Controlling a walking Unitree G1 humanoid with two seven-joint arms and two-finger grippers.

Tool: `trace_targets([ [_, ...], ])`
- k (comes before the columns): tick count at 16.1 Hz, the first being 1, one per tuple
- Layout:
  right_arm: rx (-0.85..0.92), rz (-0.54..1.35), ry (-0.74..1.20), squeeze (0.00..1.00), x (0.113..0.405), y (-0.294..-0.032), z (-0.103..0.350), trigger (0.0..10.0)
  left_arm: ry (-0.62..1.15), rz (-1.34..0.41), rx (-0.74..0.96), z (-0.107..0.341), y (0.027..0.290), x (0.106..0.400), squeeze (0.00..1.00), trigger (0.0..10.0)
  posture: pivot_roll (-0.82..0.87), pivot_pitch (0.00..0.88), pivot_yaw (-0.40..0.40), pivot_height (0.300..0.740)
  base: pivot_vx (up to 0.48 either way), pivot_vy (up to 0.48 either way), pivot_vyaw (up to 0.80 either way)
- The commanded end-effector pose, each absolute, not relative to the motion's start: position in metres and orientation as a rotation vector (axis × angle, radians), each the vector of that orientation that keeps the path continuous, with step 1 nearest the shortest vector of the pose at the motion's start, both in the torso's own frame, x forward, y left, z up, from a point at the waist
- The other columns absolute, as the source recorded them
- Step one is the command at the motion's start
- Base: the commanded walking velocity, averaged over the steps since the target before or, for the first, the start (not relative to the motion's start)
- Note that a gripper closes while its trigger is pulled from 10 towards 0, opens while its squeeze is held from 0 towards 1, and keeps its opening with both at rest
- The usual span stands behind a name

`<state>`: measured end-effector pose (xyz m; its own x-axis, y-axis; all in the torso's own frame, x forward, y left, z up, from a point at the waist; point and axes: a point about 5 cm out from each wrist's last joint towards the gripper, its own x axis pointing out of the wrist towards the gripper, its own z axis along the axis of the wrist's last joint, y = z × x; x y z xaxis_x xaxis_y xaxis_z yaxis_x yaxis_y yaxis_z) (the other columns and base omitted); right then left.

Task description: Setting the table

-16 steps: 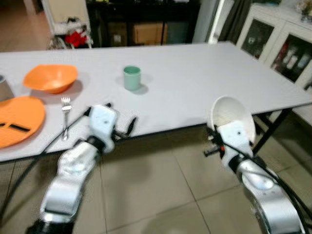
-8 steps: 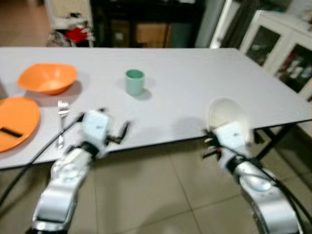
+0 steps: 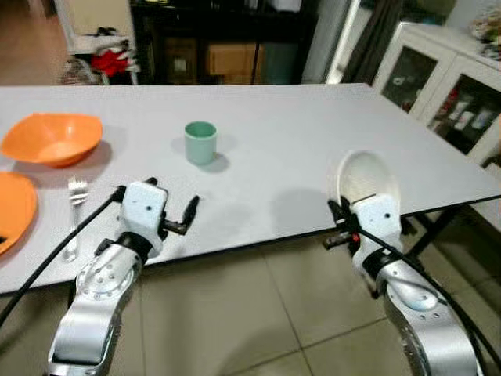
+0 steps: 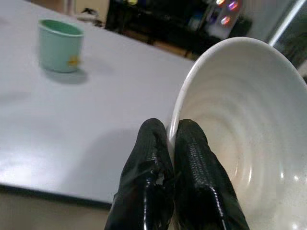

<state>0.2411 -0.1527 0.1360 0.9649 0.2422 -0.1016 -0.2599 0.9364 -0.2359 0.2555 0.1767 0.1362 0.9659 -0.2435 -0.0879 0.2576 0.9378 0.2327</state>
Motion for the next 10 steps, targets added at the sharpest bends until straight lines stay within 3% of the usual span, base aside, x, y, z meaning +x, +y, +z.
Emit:
trace_targets([
  [1,-0.287,0.210,0.057,0.00,0.2409,-0.1645,0.1363,10.0,0.054,-0.276,0.240,0.1350,0.1714,0.2541,0.00,10.0,0.02,0.000,-0.084,0.740,0.300,0.000,0.00],
  [10,-0.298,0.289,0.069,0.00,0.2399,-0.1597,0.1317,10.0,0.060,-0.285,0.268,0.1350,0.1719,0.2550,0.00,10.0,0.03,0.000,-0.085,0.740,0.300,0.000,0.00],
])
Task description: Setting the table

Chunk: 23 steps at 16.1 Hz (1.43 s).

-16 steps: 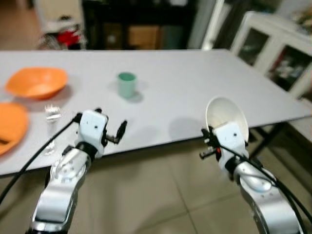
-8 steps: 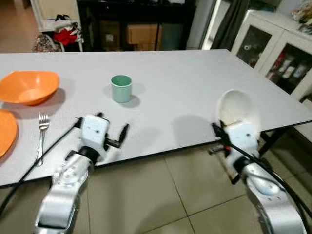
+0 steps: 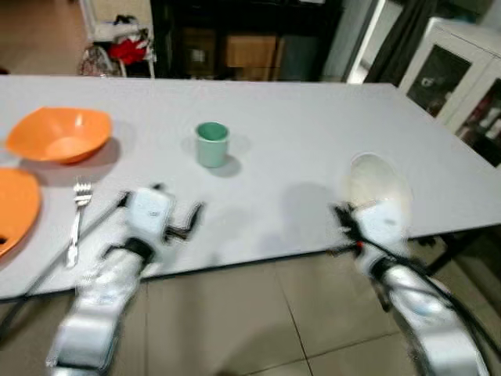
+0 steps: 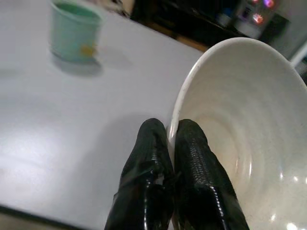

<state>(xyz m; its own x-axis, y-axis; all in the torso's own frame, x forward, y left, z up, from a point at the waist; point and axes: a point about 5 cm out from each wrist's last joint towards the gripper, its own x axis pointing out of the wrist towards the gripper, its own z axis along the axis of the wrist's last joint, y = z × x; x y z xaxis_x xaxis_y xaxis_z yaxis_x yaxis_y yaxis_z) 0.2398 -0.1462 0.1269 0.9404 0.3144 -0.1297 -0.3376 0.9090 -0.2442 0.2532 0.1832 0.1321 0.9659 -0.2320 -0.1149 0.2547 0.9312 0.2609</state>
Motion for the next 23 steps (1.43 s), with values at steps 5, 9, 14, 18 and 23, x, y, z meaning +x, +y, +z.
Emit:
trace_targets([
  [5,-0.298,0.292,0.067,0.00,0.2404,-0.1596,0.1308,10.0,0.052,-0.295,0.267,0.1371,0.1704,0.2581,0.00,10.0,0.02,0.000,-0.079,0.740,0.322,0.000,0.00],
  [9,-0.364,0.354,0.082,0.00,0.2405,-0.1550,0.1290,10.0,0.050,-0.293,0.270,0.1375,0.1703,0.2590,0.00,10.0,0.03,0.000,-0.083,0.740,0.338,0.000,0.00],
  [14,-0.324,0.339,0.076,0.00,0.2407,-0.1555,0.1288,10.0,0.050,-0.296,0.271,0.1372,0.1698,0.2587,0.00,10.0,0.03,0.000,-0.084,0.740,0.341,0.000,0.48],
  [18,-0.349,0.352,0.079,0.00,0.2415,-0.1567,0.1286,10.0,0.049,-0.300,0.273,0.1373,0.1685,0.2594,0.00,10.0,0.03,0.000,-0.086,0.740,0.340,0.000,0.00],
  [23,-0.385,0.483,0.067,0.00,0.2491,-0.1523,0.1329,10.0,0.040,-0.295,0.272,0.1386,0.1692,0.2586,0.00,10.0,0.03,0.000,-0.102,0.740,0.265,0.000,0.00],
])
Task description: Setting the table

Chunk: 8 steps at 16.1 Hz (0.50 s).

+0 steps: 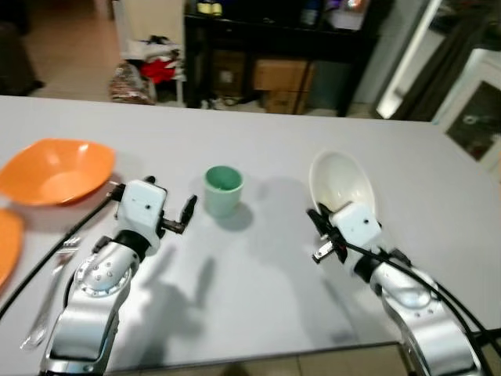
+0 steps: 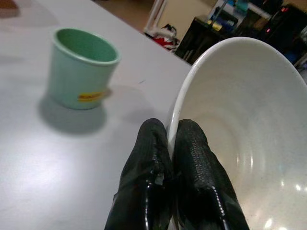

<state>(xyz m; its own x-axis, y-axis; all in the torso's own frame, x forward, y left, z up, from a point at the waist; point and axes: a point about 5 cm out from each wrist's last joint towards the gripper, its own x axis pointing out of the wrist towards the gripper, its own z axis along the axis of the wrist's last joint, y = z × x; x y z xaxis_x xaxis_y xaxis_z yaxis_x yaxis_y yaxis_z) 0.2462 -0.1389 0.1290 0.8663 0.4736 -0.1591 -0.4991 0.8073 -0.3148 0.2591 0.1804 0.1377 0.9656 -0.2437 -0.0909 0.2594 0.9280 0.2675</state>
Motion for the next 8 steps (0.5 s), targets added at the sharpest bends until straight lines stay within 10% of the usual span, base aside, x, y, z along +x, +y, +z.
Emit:
trace_targets([
  [1,-0.390,0.497,0.066,0.00,0.251,-0.153,0.134,10.0,0.039,-0.298,0.272,0.139,0.169,0.258,0.00,10.0,0.03,0.000,-0.102,0.740,0.000,0.000,0.00],
  [8,-0.649,0.890,0.161,0.00,0.298,-0.140,0.125,10.0,0.031,-0.448,0.350,0.158,0.192,0.259,0.00,10.0,0.04,0.000,-0.081,0.740,0.000,0.000,0.00],
])
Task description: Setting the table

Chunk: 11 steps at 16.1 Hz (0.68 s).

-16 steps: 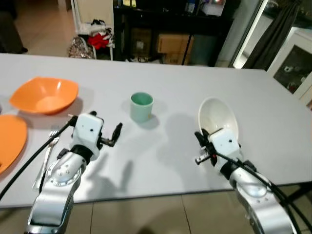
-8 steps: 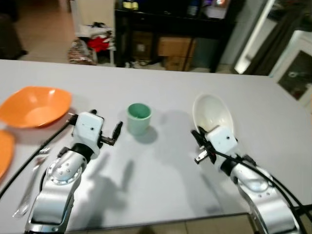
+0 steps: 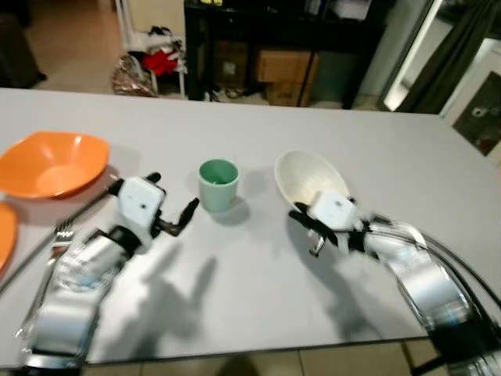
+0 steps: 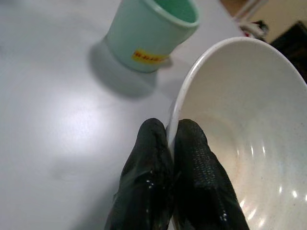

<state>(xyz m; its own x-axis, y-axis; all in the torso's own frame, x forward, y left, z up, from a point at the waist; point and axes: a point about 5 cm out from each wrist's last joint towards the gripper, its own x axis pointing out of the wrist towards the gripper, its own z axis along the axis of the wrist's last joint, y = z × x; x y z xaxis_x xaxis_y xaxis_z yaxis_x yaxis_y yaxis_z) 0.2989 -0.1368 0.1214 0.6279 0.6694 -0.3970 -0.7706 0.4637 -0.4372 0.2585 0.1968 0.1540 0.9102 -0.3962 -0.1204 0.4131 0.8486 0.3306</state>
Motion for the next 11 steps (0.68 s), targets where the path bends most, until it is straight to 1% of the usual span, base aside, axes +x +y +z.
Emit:
trace_targets([
  [1,-0.678,0.910,0.172,0.00,0.308,-0.138,0.123,10.0,0.043,-0.494,0.358,0.159,0.192,0.258,0.00,10.0,0.04,0.000,-0.076,0.740,0.000,0.000,0.00],
  [2,-0.683,0.916,0.184,0.00,0.315,-0.136,0.123,10.0,0.057,-0.531,0.362,0.159,0.191,0.256,0.00,10.0,0.04,0.000,-0.069,0.740,0.000,0.000,0.00],
  [4,-0.738,0.923,0.229,0.00,0.338,-0.132,0.123,10.0,0.094,-0.622,0.379,0.159,0.186,0.249,0.00,10.0,0.06,0.000,-0.063,0.740,0.000,0.000,0.00],
  [6,-0.733,0.933,0.227,0.00,0.353,-0.129,0.128,10.0,0.109,-0.673,0.380,0.162,0.184,0.242,0.00,10.0,0.07,0.000,-0.061,0.740,0.000,0.000,0.00],
  [9,-0.714,0.959,0.245,0.00,0.363,-0.123,0.129,10.0,0.152,-0.702,0.374,0.162,0.187,0.233,0.00,10.0,0.07,0.000,-0.055,0.740,0.000,0.000,0.00],
  [11,-0.751,0.972,0.246,0.00,0.365,-0.117,0.129,10.0,0.173,-0.726,0.373,0.161,0.186,0.227,0.00,10.0,0.08,0.000,-0.060,0.740,0.000,0.000,0.00],
])
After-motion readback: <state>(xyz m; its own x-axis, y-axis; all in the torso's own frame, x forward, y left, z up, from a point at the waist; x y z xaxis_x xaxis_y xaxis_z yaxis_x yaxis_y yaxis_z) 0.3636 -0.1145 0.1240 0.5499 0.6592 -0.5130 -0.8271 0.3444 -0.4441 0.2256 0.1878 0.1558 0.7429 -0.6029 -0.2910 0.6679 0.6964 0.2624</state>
